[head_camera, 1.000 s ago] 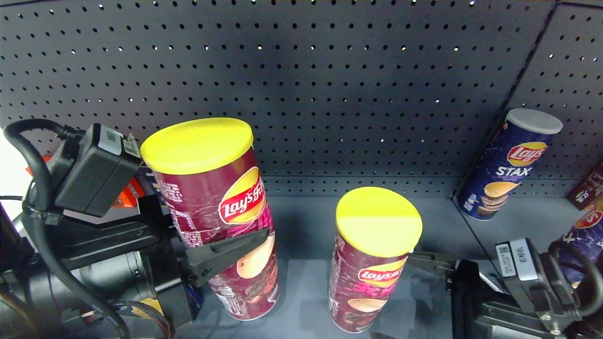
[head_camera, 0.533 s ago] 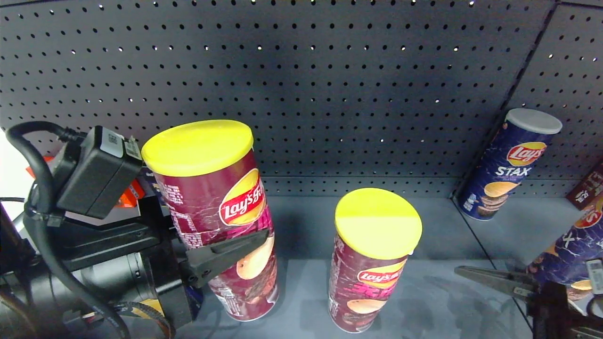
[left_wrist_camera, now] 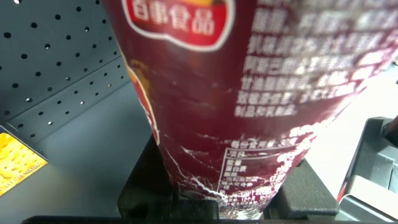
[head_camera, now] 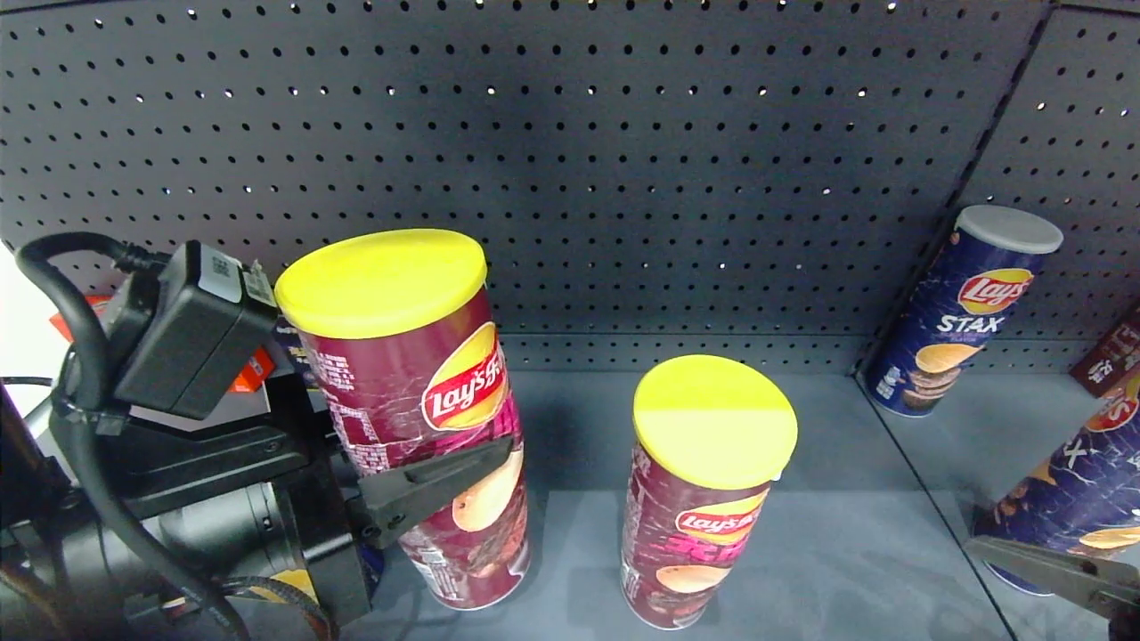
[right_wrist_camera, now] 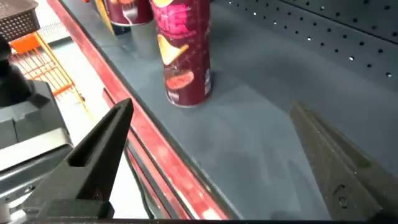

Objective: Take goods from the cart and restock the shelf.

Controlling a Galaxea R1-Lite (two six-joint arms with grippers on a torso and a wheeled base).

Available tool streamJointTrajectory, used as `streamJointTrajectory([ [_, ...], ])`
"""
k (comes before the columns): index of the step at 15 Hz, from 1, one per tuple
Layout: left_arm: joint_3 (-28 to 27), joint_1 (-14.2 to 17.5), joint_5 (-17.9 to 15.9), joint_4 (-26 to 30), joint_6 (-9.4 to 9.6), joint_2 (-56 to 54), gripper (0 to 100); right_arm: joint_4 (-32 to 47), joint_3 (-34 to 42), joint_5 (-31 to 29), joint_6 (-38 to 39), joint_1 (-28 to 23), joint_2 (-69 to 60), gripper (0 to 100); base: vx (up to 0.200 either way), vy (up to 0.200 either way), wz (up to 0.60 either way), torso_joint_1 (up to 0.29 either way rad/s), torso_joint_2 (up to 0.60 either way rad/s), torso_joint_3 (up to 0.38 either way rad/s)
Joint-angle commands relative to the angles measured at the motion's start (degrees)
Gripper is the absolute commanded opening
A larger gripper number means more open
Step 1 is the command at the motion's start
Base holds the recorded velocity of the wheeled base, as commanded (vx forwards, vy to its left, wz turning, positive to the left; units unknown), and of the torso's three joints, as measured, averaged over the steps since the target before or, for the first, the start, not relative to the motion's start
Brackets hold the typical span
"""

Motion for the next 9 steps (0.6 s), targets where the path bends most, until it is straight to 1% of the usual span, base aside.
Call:
streamJointTrajectory([
  [1,0.0,0.0,0.0,0.0,-0.01,0.0,0,0.7,1.9,-0.1,0.0,0.2,-5.5,100,0.000,0.000,0.00,0.000,0.00,0.000],
  [4,0.6,0.0,0.1,-0.1,0.08,0.0,0,0.7,5.5,0.0,0.3,0.2,-10.1,100,0.000,0.000,0.00,0.000,0.00,0.000],
  [5,0.6,0.0,0.1,-0.1,0.34,0.0,0,2.0,5.7,-0.1,0.4,0.2,-12.0,100,0.000,0.000,0.00,0.000,0.00,0.000],
  [6,0.6,0.0,0.1,-0.1,1.48,0.0,0,6.0,5.7,-0.4,0.3,-0.9,-15.9,100,0.000,0.000,0.00,0.000,0.00,0.000],
  [7,0.7,0.1,0.1,-0.1,1.75,0.0,0,13.1,5.7,-0.7,0.3,-2.5,-22.7,100,0.000,0.000,0.00,0.000,0.00,0.000],
  [9,0.7,0.1,0.1,-0.1,1.75,0.0,0,25.0,5.6,-0.7,0.2,-4.8,-33.3,100,0.000,0.000,0.00,0.000,0.00,0.000],
])
